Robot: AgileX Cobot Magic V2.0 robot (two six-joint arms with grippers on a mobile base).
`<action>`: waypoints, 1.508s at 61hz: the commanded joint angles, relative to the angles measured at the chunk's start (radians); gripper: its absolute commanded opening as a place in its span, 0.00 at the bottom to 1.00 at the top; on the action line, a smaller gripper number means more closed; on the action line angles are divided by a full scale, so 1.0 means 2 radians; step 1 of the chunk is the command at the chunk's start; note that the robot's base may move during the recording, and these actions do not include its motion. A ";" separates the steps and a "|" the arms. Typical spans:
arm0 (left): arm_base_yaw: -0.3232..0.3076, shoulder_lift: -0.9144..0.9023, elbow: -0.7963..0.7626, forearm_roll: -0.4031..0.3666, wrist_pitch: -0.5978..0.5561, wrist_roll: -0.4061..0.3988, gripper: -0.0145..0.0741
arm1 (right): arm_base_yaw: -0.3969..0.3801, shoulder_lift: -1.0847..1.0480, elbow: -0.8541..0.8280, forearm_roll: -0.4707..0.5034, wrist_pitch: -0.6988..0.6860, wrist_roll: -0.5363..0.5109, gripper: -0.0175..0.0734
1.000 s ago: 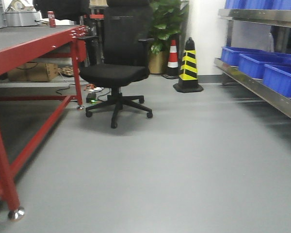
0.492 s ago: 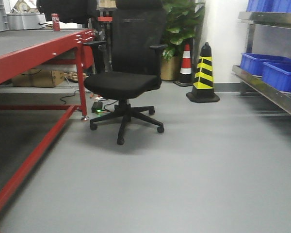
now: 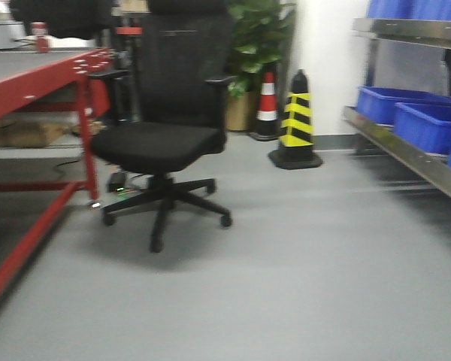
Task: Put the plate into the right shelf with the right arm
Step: 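Drive toward the metal shelf with blue bins, plate held in right gripper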
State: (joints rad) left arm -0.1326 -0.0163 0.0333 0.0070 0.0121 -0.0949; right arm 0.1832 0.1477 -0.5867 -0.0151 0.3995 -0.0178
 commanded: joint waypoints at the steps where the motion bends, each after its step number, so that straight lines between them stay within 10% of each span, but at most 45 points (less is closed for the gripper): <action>1: -0.003 -0.004 0.004 0.000 -0.045 -0.003 0.11 | -0.002 0.008 -0.013 -0.002 -0.048 -0.003 0.22; 92: -0.003 -0.004 0.004 0.000 -0.045 -0.003 0.11 | -0.002 0.008 -0.013 -0.002 -0.048 -0.003 0.22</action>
State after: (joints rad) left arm -0.1326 -0.0163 0.0333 0.0070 0.0121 -0.0949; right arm 0.1832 0.1477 -0.5867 -0.0151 0.3995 -0.0178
